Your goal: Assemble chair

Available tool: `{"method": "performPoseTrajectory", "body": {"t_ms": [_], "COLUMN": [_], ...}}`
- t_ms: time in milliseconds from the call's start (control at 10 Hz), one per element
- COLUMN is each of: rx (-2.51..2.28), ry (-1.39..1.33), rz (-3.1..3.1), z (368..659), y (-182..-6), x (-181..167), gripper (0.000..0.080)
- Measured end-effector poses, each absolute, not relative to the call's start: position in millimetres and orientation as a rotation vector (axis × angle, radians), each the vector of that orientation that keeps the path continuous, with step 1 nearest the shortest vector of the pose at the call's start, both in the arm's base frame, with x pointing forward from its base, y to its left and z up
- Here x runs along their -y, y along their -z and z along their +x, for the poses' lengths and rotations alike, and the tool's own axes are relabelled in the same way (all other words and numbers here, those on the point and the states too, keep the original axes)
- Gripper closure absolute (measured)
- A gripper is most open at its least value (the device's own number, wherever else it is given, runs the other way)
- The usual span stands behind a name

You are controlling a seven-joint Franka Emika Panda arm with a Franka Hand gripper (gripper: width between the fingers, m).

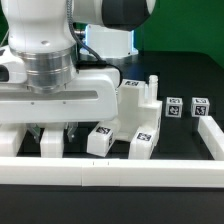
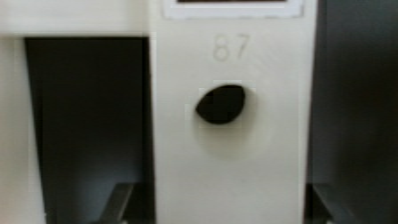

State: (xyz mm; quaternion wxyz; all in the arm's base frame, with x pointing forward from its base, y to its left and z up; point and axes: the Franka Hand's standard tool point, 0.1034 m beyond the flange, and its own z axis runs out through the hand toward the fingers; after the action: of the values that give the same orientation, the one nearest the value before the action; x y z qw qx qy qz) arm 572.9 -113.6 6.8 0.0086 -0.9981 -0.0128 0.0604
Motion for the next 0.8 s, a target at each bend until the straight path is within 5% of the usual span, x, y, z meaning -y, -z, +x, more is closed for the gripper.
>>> {"method": "performPoseTrajectory", "body": {"t_ms": [800], "rx": [0.015], "ry": [-0.151], "rz": [-3.053], "z": [589.2], "y": [-110.4], "x": [112.2], "gripper": [0.0515]}}
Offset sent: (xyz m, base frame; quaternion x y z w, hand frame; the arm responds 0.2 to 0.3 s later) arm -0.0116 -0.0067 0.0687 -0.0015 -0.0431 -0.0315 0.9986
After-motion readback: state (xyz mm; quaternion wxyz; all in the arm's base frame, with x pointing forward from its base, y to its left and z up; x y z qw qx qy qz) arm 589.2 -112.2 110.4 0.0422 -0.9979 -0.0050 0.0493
